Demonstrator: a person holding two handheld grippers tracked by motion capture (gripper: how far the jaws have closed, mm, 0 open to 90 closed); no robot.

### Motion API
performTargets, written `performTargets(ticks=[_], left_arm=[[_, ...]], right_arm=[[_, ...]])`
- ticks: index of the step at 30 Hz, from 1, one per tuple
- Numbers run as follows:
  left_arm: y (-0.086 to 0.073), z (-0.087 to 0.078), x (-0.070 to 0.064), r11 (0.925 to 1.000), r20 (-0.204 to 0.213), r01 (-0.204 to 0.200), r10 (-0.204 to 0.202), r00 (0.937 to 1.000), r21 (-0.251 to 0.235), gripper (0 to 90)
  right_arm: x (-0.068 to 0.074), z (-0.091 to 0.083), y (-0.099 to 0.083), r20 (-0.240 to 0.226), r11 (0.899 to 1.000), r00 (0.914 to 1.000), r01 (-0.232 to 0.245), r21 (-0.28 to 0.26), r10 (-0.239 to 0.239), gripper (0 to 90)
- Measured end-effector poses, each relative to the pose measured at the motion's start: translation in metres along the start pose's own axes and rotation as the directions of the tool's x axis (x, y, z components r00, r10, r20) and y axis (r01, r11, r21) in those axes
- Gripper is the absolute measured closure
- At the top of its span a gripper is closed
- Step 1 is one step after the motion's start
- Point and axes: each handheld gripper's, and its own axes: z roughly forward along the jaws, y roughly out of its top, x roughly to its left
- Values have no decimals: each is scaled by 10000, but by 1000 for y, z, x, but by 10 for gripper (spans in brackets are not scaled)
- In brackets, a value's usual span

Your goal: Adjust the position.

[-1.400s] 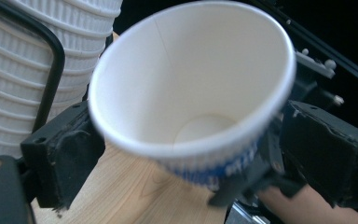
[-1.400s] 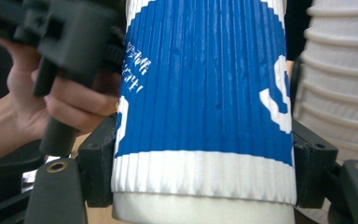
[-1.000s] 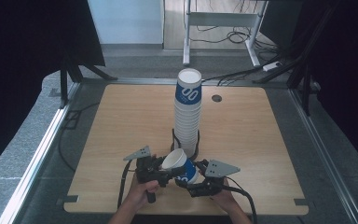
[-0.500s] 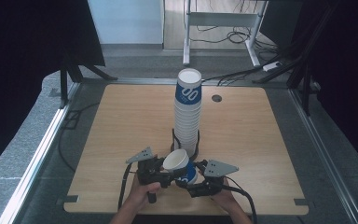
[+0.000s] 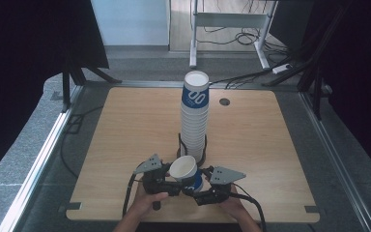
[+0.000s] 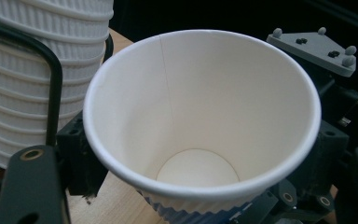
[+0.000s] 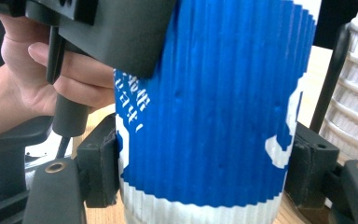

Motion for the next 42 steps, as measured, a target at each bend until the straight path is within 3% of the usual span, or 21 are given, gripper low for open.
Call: performTargets(ticks=[6, 12, 22, 32, 37, 42], left_arm=[[0, 0, -1, 9999, -39, -117, 117, 9999, 74, 203], [0, -1, -2, 9985, -414, -515, 523, 9978, 203, 204], [0, -2, -4, 9952, -1006, -926, 954, 9903, 316, 203], [4, -7, -7, 9894, -1489, -1394, 1438, 9783, 398, 203], [5, -9, -9, 9851, -1745, -1640, 1706, 9698, 519, 203], [4, -7, -10, 9728, -2358, -2119, 2283, 9446, 931, 203]], right_arm=[[0, 0, 0, 8, 9999, 10000, 49, 89, -49, 262], [-2, -1, 0, 131, 9993, 9998, -169, 326, 165, 229], [-5, -4, -1, 244, 9982, 9995, -216, 552, 202, 201], [-7, -9, 1, 418, 9982, 9991, -102, 591, 77, 195], [-8, -12, 2, 477, 9980, 9989, -7, 639, -23, 194], [-8, -14, 2, 503, 9972, 9985, 159, 733, -196, 195]])
